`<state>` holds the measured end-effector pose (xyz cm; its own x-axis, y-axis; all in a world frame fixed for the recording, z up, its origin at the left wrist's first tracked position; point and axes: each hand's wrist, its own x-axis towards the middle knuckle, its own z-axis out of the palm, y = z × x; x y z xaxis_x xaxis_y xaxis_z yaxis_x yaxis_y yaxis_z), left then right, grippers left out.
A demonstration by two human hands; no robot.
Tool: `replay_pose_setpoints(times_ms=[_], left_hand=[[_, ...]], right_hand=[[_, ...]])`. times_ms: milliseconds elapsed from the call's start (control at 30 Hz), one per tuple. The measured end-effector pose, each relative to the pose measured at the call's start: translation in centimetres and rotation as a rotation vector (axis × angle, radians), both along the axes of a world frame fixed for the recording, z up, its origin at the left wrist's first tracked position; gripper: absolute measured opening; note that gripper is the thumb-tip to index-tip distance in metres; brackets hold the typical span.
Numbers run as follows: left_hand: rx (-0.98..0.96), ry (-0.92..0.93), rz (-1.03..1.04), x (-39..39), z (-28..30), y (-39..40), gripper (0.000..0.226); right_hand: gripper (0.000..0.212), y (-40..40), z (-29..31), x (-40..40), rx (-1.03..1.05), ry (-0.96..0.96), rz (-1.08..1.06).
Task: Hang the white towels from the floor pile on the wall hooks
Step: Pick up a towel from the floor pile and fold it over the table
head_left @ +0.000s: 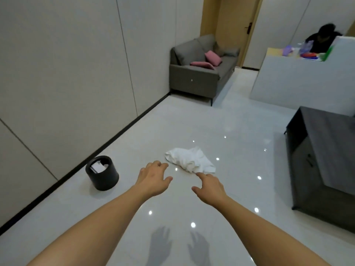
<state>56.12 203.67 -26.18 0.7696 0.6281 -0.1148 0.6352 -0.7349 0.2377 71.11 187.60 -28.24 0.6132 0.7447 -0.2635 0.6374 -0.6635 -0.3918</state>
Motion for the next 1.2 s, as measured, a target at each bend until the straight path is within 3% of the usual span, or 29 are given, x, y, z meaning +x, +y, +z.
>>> replay_pose_setpoints(times_ms=[467,667,867,1200], left_hand=[[-0.1,0.155,-0.183,22.1,-10.0,12.8,0.057],[-0.186,0.278,-0.148,31.1,-15.0,16.8,0.056],[-0.286,0.264,-0.055,39.5,-18.6,21.2,0.055],[-0.451,0.307,0.043,47.6,-30.7,28.8,0.05]], right_hand=[[0.06,9.0,-10.0,20.0,-0.092,0.212,-0.279],[0.056,13.1,-15.7,29.9,-0.165,0.371,-0.289],[0.054,17.1,-20.0,39.3,-0.226,0.462,-0.328],[0.04,25.6,-30.5,45.3,-0.254,0.559,-0.431]])
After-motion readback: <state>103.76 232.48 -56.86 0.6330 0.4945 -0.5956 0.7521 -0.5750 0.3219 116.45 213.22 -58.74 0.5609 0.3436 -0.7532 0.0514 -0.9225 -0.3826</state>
